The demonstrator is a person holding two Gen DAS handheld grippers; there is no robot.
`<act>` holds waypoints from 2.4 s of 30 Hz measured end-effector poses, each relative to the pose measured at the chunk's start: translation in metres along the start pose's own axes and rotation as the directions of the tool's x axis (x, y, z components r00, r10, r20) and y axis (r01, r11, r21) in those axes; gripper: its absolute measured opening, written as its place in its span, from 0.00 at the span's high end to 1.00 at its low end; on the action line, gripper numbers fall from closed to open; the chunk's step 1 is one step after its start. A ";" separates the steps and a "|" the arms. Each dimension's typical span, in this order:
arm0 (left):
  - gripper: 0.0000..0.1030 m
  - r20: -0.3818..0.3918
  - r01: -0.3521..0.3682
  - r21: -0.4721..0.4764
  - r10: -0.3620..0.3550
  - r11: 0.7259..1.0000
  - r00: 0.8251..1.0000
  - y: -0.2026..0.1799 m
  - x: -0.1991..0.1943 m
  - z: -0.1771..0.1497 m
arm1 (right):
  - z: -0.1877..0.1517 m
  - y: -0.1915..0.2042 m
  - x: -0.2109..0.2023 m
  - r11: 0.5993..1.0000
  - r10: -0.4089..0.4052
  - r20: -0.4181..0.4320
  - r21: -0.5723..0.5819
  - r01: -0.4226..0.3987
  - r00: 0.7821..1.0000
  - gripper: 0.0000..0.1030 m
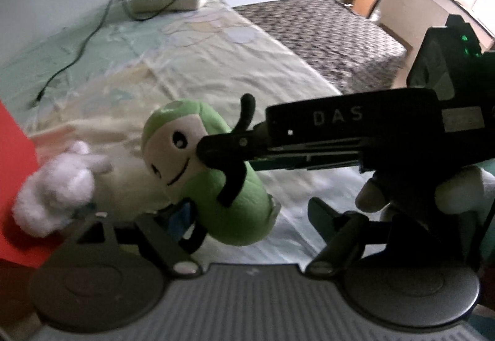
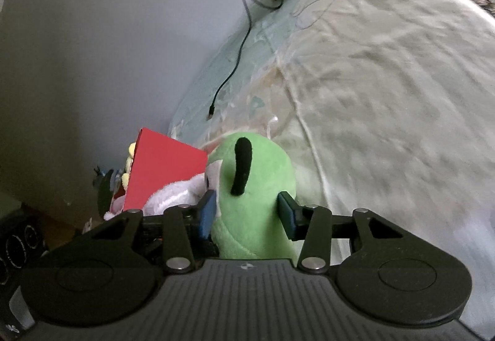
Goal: Organize objects
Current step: 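Lift the green plush with the right gripper and carry it toward the red box, then lower the green plush into the red box with the right gripper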
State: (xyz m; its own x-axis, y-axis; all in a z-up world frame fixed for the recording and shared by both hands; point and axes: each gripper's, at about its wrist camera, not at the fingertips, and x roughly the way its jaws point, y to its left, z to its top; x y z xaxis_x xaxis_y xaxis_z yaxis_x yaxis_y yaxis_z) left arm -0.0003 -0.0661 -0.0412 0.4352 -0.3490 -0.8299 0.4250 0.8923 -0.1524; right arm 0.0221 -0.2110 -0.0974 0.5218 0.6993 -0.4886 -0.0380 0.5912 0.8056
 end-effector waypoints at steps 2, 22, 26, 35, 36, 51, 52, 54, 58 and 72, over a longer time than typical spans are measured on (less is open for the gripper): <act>0.22 0.000 0.027 0.023 -0.027 0.999 1.000 -0.007 -0.003 -0.003 | -0.007 -0.003 -0.010 1.000 -0.008 0.020 0.021 0.008 1.000 0.55; 0.22 0.175 0.066 0.112 -0.085 0.992 0.981 -0.006 -0.083 -0.020 | -0.037 0.053 -0.044 0.996 0.085 0.184 -0.016 -0.084 0.979 0.55; 0.22 0.234 0.048 0.093 -0.069 0.995 0.970 0.011 -0.106 -0.023 | -0.038 0.078 -0.037 0.991 0.133 0.182 -0.048 -0.127 0.974 0.55; 0.22 0.366 -0.044 0.039 0.027 0.998 0.930 0.057 -0.161 -0.037 | -0.032 0.144 0.001 0.966 0.233 0.143 -0.151 -0.211 0.962 0.55; 0.22 0.379 -0.052 0.025 0.038 0.998 0.925 0.064 -0.167 -0.039 | -0.033 0.151 0.006 0.963 0.242 0.137 -0.158 -0.219 0.961 0.55; 0.22 0.439 -0.236 -0.204 0.304 0.950 0.845 0.185 -0.237 -0.082 | -0.063 0.240 0.133 0.932 0.355 -0.031 -0.061 -0.357 0.934 0.55; 0.22 0.436 -0.239 -0.222 0.316 0.945 0.843 0.194 -0.240 -0.081 | -0.066 0.245 0.142 0.932 0.354 -0.041 -0.063 -0.356 0.934 0.55; 0.22 0.427 -0.243 -0.259 0.337 0.935 0.839 0.211 -0.243 -0.085 | -0.071 0.254 0.157 0.933 0.347 -0.059 -0.074 -0.351 0.936 0.55; 0.22 0.399 -0.237 -0.308 0.351 0.921 0.847 0.240 -0.239 -0.092 | -0.075 0.264 0.181 0.945 0.298 -0.078 -0.118 -0.305 0.951 0.55; 0.25 0.278 -0.235 -0.323 0.330 0.917 0.902 0.271 -0.190 -0.098 | -0.079 0.267 0.231 0.945 0.051 -0.146 -0.312 -0.095 0.988 0.58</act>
State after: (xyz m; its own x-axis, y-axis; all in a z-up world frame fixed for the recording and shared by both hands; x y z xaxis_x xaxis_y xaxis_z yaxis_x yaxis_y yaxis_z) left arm -0.0460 0.2698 0.0224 0.7536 -0.1005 -0.6496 0.0309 0.9926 -0.1178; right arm 0.0652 0.1405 -0.0213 0.3889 0.7800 -0.4902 -0.3519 0.6175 0.7034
